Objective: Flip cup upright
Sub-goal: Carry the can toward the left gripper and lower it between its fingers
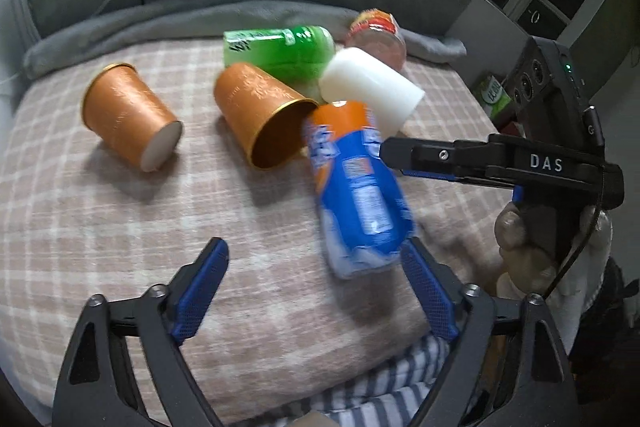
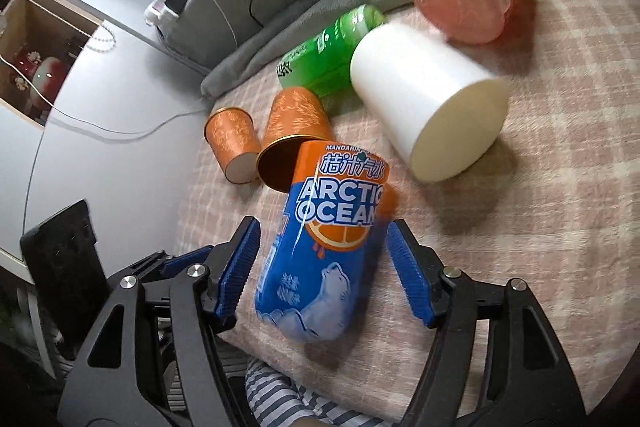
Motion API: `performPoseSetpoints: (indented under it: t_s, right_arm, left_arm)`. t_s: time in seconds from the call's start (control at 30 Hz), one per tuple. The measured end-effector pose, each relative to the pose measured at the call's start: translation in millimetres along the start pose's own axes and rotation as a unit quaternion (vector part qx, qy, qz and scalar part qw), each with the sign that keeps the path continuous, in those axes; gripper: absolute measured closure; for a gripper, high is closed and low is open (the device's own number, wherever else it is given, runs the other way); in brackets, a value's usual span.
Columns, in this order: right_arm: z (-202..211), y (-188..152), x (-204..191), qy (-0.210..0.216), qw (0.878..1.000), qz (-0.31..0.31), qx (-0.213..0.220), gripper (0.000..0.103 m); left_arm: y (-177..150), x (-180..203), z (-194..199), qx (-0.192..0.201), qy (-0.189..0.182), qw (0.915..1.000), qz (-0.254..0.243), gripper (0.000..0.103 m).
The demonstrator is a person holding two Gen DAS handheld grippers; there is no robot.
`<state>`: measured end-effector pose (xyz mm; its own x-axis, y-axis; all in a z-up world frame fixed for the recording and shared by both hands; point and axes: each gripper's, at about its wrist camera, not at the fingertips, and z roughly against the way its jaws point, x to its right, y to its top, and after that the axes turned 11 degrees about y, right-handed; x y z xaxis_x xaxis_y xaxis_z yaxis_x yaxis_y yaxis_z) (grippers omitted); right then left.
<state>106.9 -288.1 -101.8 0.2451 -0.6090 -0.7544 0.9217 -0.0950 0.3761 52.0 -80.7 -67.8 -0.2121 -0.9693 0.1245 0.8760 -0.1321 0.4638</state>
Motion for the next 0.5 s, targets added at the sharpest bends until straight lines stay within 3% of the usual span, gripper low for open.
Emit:
performPoseSetpoints:
  t_s: [0.27, 0.5]
  right_arm:
    - [40, -13, 11, -0.003, 0.999, 0.009, 0.034, 0.034]
    - [74, -25, 26, -0.011, 0.998, 0.001, 0.067, 0.033]
  left_arm:
    - [23, 17, -19, -0.031, -0.012, 0.9993, 0.014, 0.024]
    - [46, 17, -47, -0.091, -0.061, 0.9924, 0.056, 0.024]
